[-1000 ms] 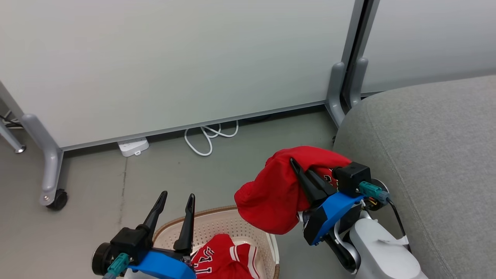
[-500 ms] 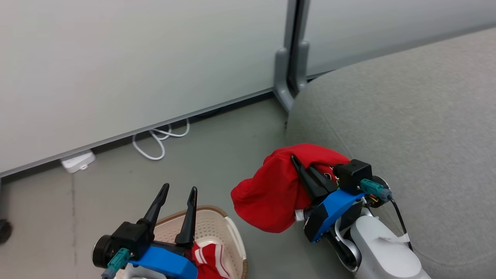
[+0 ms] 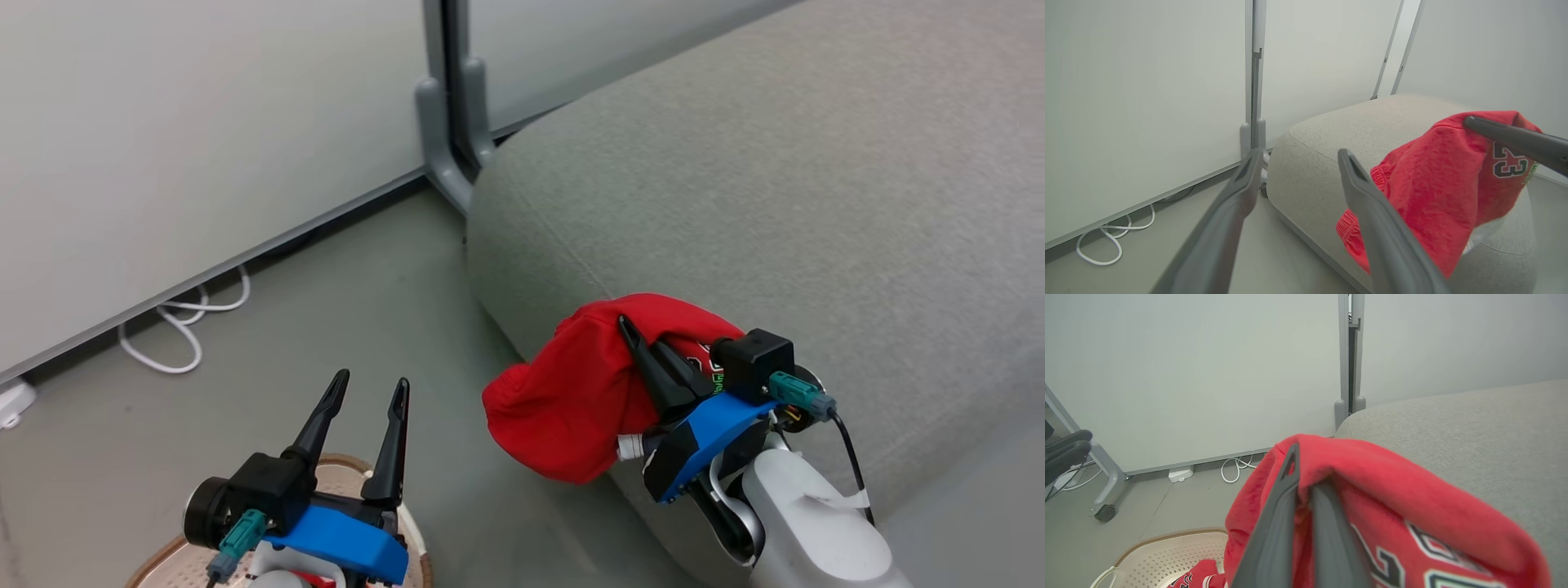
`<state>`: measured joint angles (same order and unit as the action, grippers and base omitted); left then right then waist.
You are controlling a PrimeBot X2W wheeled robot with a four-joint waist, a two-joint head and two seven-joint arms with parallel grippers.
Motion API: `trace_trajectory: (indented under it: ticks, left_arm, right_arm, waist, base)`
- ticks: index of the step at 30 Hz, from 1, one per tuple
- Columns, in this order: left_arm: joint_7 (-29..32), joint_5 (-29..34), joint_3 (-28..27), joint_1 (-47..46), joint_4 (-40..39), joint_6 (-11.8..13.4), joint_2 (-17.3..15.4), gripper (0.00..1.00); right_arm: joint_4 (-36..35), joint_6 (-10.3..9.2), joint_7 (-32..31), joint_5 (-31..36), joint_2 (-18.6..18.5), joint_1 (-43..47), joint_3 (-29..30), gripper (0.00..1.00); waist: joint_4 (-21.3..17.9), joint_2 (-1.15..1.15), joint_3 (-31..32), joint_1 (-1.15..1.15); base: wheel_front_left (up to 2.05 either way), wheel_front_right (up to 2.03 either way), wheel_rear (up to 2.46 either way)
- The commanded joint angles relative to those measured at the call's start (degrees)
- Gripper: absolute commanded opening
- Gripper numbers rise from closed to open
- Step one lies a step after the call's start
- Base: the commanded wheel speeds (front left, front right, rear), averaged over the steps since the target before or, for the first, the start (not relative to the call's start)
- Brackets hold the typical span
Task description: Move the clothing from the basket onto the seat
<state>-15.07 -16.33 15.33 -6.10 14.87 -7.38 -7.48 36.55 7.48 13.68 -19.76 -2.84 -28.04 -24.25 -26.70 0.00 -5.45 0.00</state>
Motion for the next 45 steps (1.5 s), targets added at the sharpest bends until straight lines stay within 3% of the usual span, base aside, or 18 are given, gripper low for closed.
trace_trajectory:
  ticks: [1, 20, 28, 35, 39, 40, 45]
  left_arm:
    - [-0.2, 0.2, -0.1, -0.8, 0.0, -0.1, -0.5, 1.0]
    - [-0.2, -1.1, 3.6, -4.0, 2.0, -0.1, -2.0, 1.0]
    - [-0.2, 0.3, 1.6, -3.5, 0.4, -0.2, -2.6, 1.0]
    - [-0.2, 1.9, 3.3, -7.6, -1.9, -0.1, -5.6, 1.0]
    - [-0.2, 2.5, 4.7, -11.7, -3.8, -0.1, -7.7, 1.0]
    - [-0.2, 2.7, 5.4, -13.4, -4.8, -0.1, -8.3, 1.0]
    - [-0.1, 3.5, 6.8, -17.4, -7.3, -0.1, -9.9, 1.0]
  right_arm:
    - [0.0, 0.03, 0.4, -0.2, -0.1, -0.5, 0.0, 0.0]
    - [-0.4, 0.03, 1.2, 0.0, -0.1, 1.3, 3.1, 0.0]
    - [-0.3, 0.03, -0.1, -2.8, -0.1, -5.6, 4.6, 0.0]
    - [3.9, 0.03, -1.7, -1.1, -0.6, -22.0, 16.8, 0.0]
    - [6.5, 0.02, -1.7, 0.1, -4.5, -30.6, 25.6, 0.0]
    - [7.5, 0.03, -1.4, 0.4, -7.0, -33.7, 30.1, 0.0]
    - [11.0, 0.04, -0.1, 2.0, -12.3, -37.9, 40.6, 0.0]
  waist:
    - [-2.9, 0.0, -0.9, 0.0]
    - [-4.4, 0.0, -2.3, 0.0]
    - [-4.7, 0.0, -5.7, 0.0]
    - [-1.2, 0.0, -15.3, 0.0]
    - [2.1, 0.0, -21.4, 0.0]
    - [3.8, 0.0, -24.6, 0.0]
    - [7.2, 0.0, -31.4, 0.0]
  base:
    - [0.0, 0.0, 0.0]
    - [0.0, 0.0, 0.0]
    - [0.0, 0.0, 0.0]
    - [0.0, 0.0, 0.0]
    - [0.0, 0.0, 0.0]
    - [0.0, 0.0, 0.0]
    - [0.0, 0.0, 0.0]
